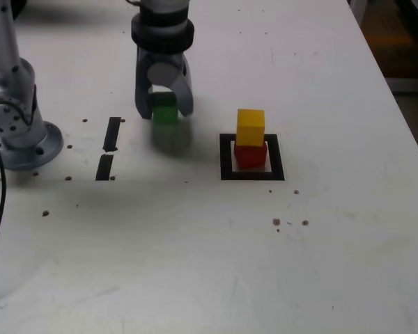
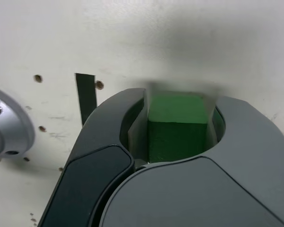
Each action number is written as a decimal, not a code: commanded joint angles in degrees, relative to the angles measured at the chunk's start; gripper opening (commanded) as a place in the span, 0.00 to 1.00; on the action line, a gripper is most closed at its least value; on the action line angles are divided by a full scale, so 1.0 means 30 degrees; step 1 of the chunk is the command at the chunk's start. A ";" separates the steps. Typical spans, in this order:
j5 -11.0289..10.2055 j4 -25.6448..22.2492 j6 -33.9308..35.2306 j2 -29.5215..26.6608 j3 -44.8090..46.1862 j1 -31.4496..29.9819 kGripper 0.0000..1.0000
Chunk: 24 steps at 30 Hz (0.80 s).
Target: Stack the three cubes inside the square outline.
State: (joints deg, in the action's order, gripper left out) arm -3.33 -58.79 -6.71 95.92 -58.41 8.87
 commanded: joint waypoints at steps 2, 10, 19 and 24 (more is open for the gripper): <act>-0.0253 -0.1317 0.0124 -0.0439 -0.1116 -0.0039 0.06; -0.0449 -0.5716 0.0400 -0.0821 -0.5725 -0.0742 0.06; -0.0175 -0.8218 0.1074 0.0462 -1.0139 -0.2678 0.06; 0.0405 -0.8834 0.1731 0.1405 -1.2221 -0.3948 0.06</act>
State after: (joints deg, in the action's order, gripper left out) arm -2.41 -85.16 -1.88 99.63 -94.30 -2.32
